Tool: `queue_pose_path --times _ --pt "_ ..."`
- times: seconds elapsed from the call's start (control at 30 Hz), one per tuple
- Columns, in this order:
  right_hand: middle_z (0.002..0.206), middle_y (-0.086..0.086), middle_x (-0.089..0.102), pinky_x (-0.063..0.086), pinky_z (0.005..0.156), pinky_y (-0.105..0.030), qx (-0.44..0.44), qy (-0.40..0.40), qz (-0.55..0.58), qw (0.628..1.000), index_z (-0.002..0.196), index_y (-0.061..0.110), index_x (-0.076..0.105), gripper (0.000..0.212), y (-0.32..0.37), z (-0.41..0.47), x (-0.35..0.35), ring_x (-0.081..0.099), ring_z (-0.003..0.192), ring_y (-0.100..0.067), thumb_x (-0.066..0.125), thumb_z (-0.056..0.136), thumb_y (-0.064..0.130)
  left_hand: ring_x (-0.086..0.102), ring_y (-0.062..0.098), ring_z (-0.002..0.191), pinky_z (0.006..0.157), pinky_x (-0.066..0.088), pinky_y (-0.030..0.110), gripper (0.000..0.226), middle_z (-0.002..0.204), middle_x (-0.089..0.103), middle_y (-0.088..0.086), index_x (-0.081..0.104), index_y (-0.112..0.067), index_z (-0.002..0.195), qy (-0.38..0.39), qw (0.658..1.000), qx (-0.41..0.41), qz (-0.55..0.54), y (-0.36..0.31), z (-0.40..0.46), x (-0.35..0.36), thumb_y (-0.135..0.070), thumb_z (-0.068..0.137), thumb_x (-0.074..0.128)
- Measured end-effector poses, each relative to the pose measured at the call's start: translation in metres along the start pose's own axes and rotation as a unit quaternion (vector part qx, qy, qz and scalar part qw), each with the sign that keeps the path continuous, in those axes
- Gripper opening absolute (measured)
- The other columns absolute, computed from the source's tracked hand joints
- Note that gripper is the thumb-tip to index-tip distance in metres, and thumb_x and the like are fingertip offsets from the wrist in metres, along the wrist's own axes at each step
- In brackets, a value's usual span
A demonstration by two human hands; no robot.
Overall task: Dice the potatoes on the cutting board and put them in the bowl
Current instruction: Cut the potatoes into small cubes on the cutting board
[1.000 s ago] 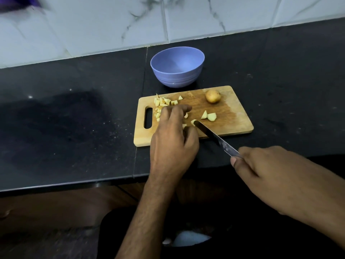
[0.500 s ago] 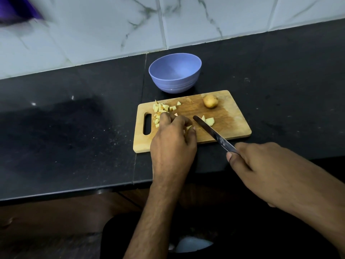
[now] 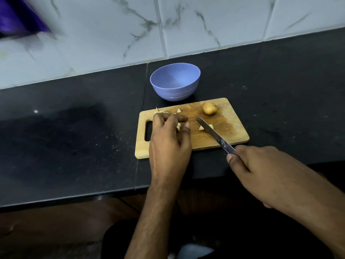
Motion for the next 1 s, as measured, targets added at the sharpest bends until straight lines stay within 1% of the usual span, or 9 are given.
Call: queue_pose_path --times 0.07,0.13,0.27,0.33,0.43,0.63,0.77,0.9,1.0 --pt "0.065 0.005 0.055 0.036 0.047 -0.017 0.008 -0.003 0.006 1.000 0.090 0.031 0.048 0.030 -0.005 0.000 0.001 0.049 0.043 -0.004 0.027 0.103 0.048 0.052 0.002 0.094 0.065 0.049 0.029 0.017 0.111 0.053 -0.011 0.071 -0.026 0.105 0.020 0.998 0.027 0.050 -0.008 -0.002 0.004 -0.038 0.094 0.067" --pt "0.066 0.004 0.055 0.037 0.048 -0.019 0.015 -0.002 0.011 1.000 0.094 0.031 0.050 0.030 -0.009 0.000 0.001 0.049 0.044 -0.004 0.027 0.103 0.048 0.049 0.008 0.102 0.063 0.044 0.028 0.022 0.113 0.055 -0.011 0.072 -0.030 0.106 0.023 0.987 0.065 0.145 -0.018 -0.003 0.008 -0.045 0.092 0.066" --pt "0.066 0.004 0.054 0.034 0.047 -0.017 0.018 0.000 0.012 1.000 0.092 0.030 0.047 0.029 -0.011 -0.001 0.001 0.048 0.044 -0.004 0.026 0.104 0.047 0.045 0.018 0.108 0.085 0.042 0.036 0.023 0.118 0.057 -0.003 0.073 -0.026 0.108 0.047 0.966 0.107 0.230 -0.028 0.003 0.023 -0.039 0.090 0.066" --pt "0.067 0.004 0.055 0.035 0.046 -0.016 0.018 -0.003 0.013 1.000 0.093 0.031 0.048 0.030 -0.012 -0.001 0.002 0.049 0.044 -0.004 0.026 0.103 0.048 0.044 0.019 0.112 0.087 0.033 0.036 0.021 0.119 0.056 -0.004 0.073 -0.027 0.107 0.062 0.960 0.098 0.257 -0.028 0.007 0.028 -0.037 0.091 0.063" --pt "0.068 0.005 0.057 0.039 0.049 -0.018 0.014 -0.012 0.015 1.000 0.091 0.032 0.048 0.031 -0.013 -0.001 0.002 0.051 0.045 -0.003 0.026 0.103 0.049 0.042 0.016 0.113 0.086 0.020 0.034 0.021 0.114 0.057 -0.008 0.071 -0.029 0.109 0.084 0.963 0.073 0.244 -0.023 0.008 0.031 -0.036 0.093 0.059" --pt "0.067 0.004 0.056 0.038 0.049 -0.018 0.012 -0.012 0.020 1.000 0.088 0.031 0.047 0.031 -0.012 0.003 0.003 0.051 0.045 -0.003 0.026 0.103 0.049 0.041 0.012 0.111 0.090 0.023 0.035 0.018 0.111 0.059 -0.013 0.069 -0.031 0.109 0.116 0.973 0.034 0.195 -0.013 0.007 0.032 -0.035 0.094 0.060" --pt "0.069 0.007 0.056 0.039 0.051 -0.019 -0.002 -0.023 0.024 0.999 0.092 0.033 0.049 0.030 -0.006 0.002 0.002 0.052 0.050 -0.004 0.027 0.102 0.050 0.041 0.007 0.103 0.087 0.023 0.035 0.009 0.102 0.058 -0.019 0.070 -0.036 0.100 0.114 0.982 0.011 0.148 -0.004 0.002 0.023 -0.036 0.093 0.065" --pt "0.068 0.007 0.053 0.034 0.050 -0.021 -0.011 -0.030 0.009 0.999 0.087 0.032 0.046 0.031 -0.002 0.000 0.006 0.051 0.055 -0.005 0.026 0.102 0.050 0.043 0.005 0.102 0.087 0.023 0.034 0.004 0.098 0.061 -0.020 0.072 -0.036 0.094 0.107 0.987 -0.002 0.121 -0.003 0.003 0.021 -0.035 0.091 0.069" --pt "0.067 0.007 0.053 0.036 0.050 -0.022 -0.008 -0.041 -0.005 0.999 0.086 0.031 0.045 0.031 0.000 0.002 0.004 0.052 0.055 -0.005 0.026 0.103 0.048 0.044 0.004 0.101 0.089 0.026 0.036 0.003 0.095 0.064 -0.020 0.072 -0.035 0.090 0.100 0.989 -0.004 0.105 -0.002 0.004 0.021 -0.032 0.090 0.071"
Point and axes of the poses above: each hand's wrist, its own z-axis towards the middle knuckle, its own x-axis out of the palm, y = z × x, the point moved 7 cm from there along z, towards the middle knuckle
